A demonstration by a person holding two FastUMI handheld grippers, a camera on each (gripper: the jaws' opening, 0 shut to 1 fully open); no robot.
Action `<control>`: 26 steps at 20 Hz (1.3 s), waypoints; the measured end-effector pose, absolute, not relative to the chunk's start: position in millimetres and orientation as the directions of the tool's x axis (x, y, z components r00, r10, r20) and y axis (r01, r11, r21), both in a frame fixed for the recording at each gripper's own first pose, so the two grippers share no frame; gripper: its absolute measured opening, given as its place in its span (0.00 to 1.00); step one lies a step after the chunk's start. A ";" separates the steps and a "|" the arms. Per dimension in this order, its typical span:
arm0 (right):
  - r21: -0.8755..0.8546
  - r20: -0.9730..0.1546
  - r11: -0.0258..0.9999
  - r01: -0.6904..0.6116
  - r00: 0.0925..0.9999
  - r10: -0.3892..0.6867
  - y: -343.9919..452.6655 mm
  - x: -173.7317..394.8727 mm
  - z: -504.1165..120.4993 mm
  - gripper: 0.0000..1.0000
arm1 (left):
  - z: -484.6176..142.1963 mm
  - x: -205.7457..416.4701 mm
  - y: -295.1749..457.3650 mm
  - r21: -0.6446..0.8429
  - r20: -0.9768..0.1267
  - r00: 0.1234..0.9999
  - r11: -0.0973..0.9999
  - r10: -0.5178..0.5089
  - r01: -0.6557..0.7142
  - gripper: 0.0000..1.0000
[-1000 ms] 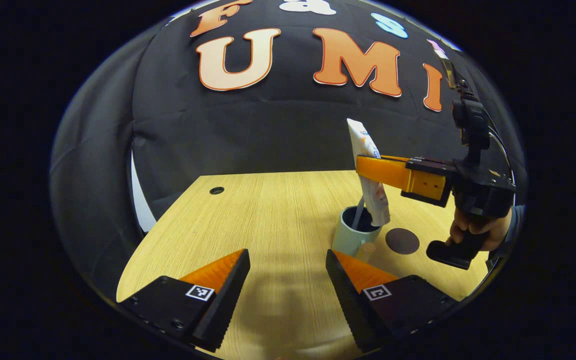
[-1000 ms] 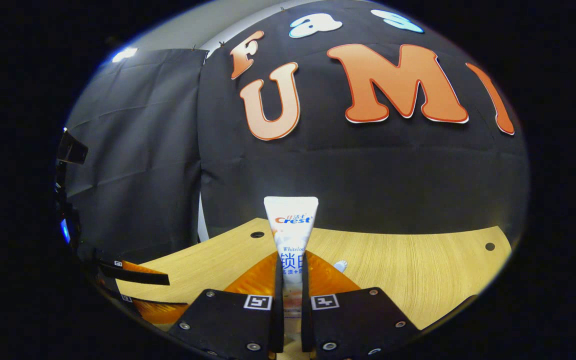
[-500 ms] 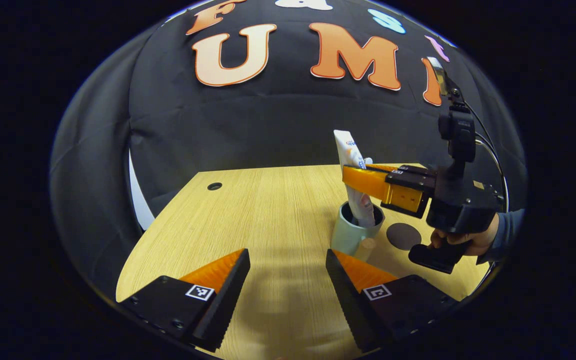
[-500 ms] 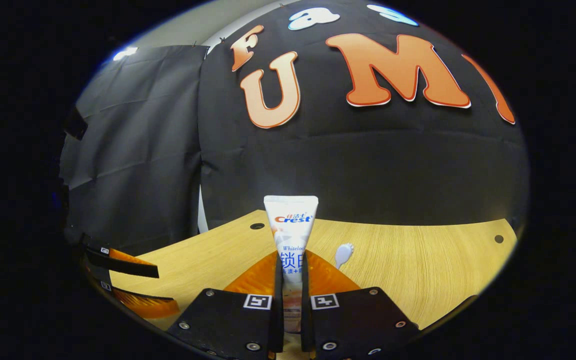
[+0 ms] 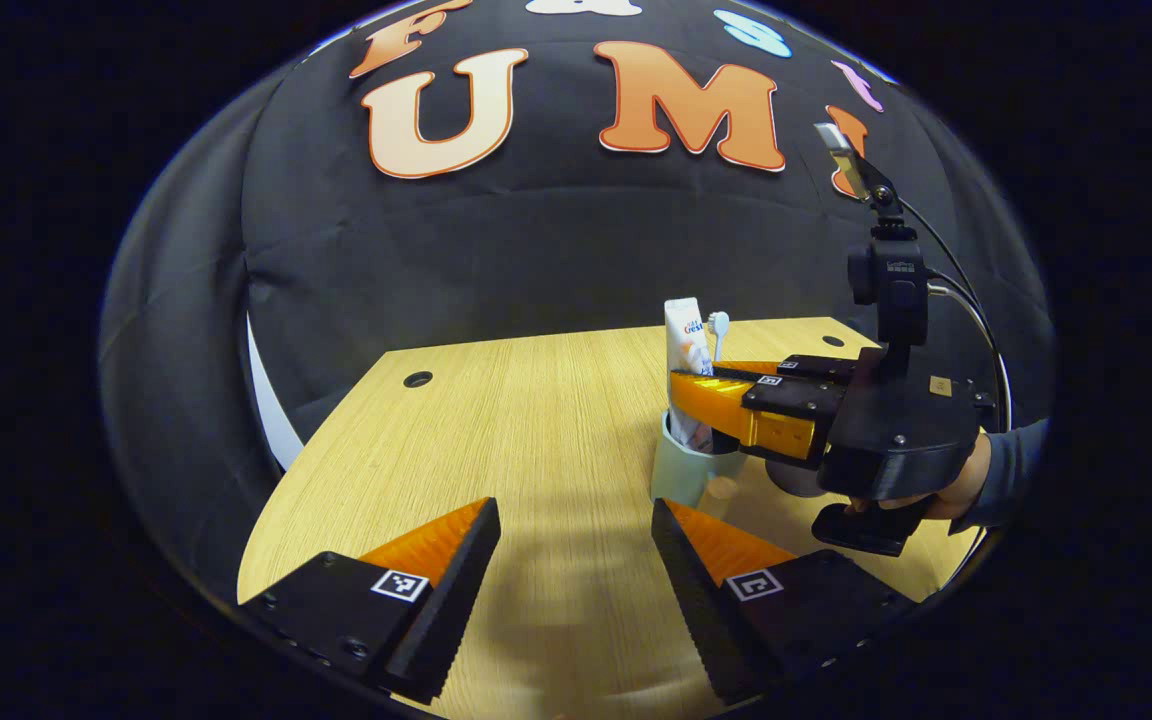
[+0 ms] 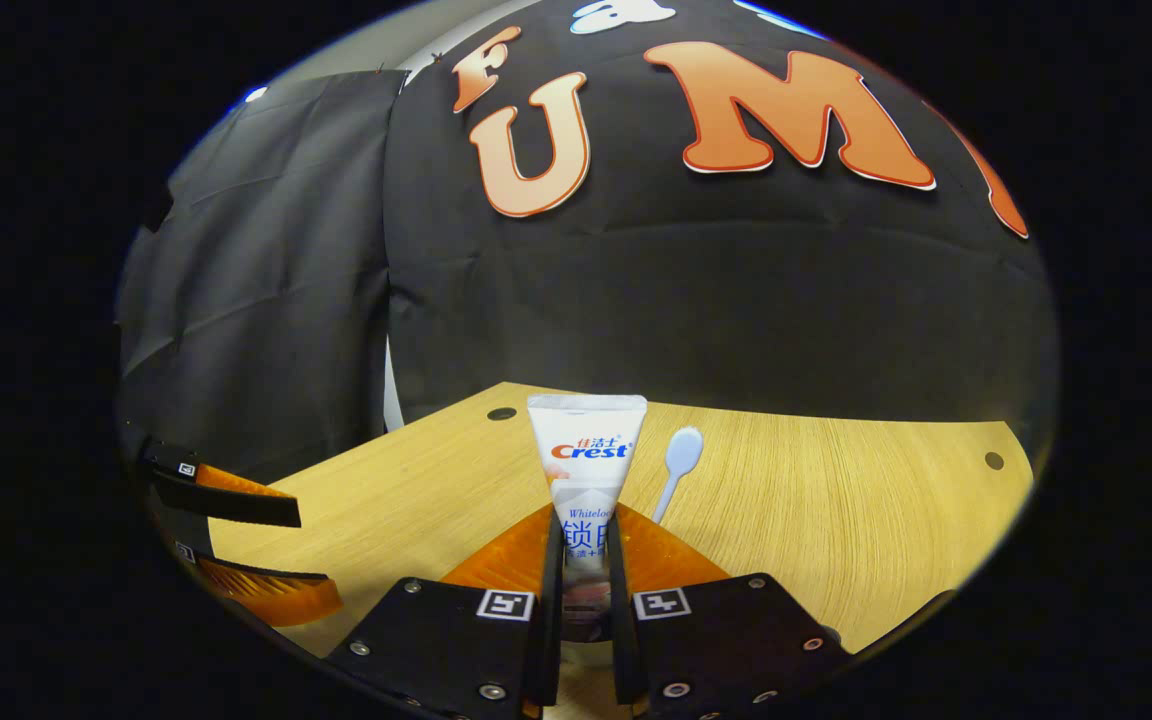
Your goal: Put the toothbrush and toothpaste on the desktop into the cup, then pick up the cup and place it on the coaster on the desktop.
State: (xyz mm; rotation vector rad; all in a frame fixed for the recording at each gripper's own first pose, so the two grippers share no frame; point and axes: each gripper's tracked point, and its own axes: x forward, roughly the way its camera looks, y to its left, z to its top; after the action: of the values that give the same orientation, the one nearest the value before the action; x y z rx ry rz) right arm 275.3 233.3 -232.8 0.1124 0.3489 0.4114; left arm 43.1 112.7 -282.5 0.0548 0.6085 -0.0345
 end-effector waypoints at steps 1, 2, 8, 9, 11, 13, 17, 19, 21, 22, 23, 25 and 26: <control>0.169 -0.329 0.912 -0.373 0.851 0.409 233.1 272.4 -235.4 0.23 | -282.3 43.7 112.0 0.040 -0.572 0.820 0.998 -0.016 0.048 0.92; 0.163 -0.352 0.914 -0.371 0.844 0.405 231.6 268.0 -238.5 0.25 | -282.2 44.0 110.1 0.035 -0.572 0.820 0.998 -0.021 0.051 0.92; 0.158 -0.390 0.927 -0.339 0.841 0.374 211.7 254.4 -226.0 0.34 | -288.5 49.8 97.9 -0.010 -0.580 0.813 0.998 -0.061 0.068 0.97; 0.151 -0.394 0.930 -0.334 0.843 0.367 207.2 252.1 -222.3 0.34 | -287.1 50.6 96.7 -0.013 -0.577 0.814 0.997 -0.067 0.072 0.97; 0.148 -0.400 0.937 -0.317 0.847 0.349 195.2 246.0 -217.4 0.29 | -283.4 53.5 90.4 -0.020 -0.572 0.816 0.996 -0.083 0.087 0.96; 0.154 -0.411 0.943 -0.294 0.849 0.332 182.5 239.1 -211.1 0.40 | -281.5 58.7 85.3 -0.029 -0.570 0.816 0.994 -0.101 0.103 0.96; 0.144 -0.419 0.956 -0.257 0.859 0.294 156.6 220.1 -193.2 0.66 | -281.9 64.4 65.9 -0.075 -0.579 0.800 0.987 -0.157 0.140 0.96; 0.133 -0.425 0.960 -0.245 0.861 0.279 145.8 210.2 -185.3 0.75 | -283.7 67.8 55.4 -0.088 -0.592 0.785 0.983 -0.180 0.159 0.96; 0.128 -0.428 0.965 -0.229 0.865 0.262 133.9 198.8 -180.8 0.82 | -288.1 70.8 46.1 -0.091 -0.608 0.769 0.980 -0.198 0.179 0.97; 0.124 -0.429 0.968 -0.219 0.868 0.252 129.1 194.3 -178.3 0.84 | -292.7 71.7 41.5 -0.099 -0.626 0.751 0.977 -0.208 0.188 0.97; 0.122 -0.427 0.970 -0.211 0.871 0.243 124.4 190.6 -174.4 0.85 | -297.6 74.5 38.0 -0.108 -0.645 0.734 0.976 -0.214 0.190 0.96; 0.110 -0.428 0.974 -0.197 0.875 0.225 116.9 181.1 -169.8 0.86 | -306.6 81.1 36.1 -0.118 -0.674 0.707 0.976 -0.214 0.183 0.97; 0.104 -0.430 0.976 -0.191 0.876 0.218 112.7 174.8 -169.6 0.86 | -311.0 80.0 35.6 -0.126 -0.689 0.691 0.975 -0.219 0.184 0.97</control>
State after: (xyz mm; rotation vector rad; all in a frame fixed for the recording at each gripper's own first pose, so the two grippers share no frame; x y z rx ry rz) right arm 174.8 112.7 -169.6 0.0593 0.4559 0.2136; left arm 80.0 35.6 -311.0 -0.0483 0.7755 -0.2250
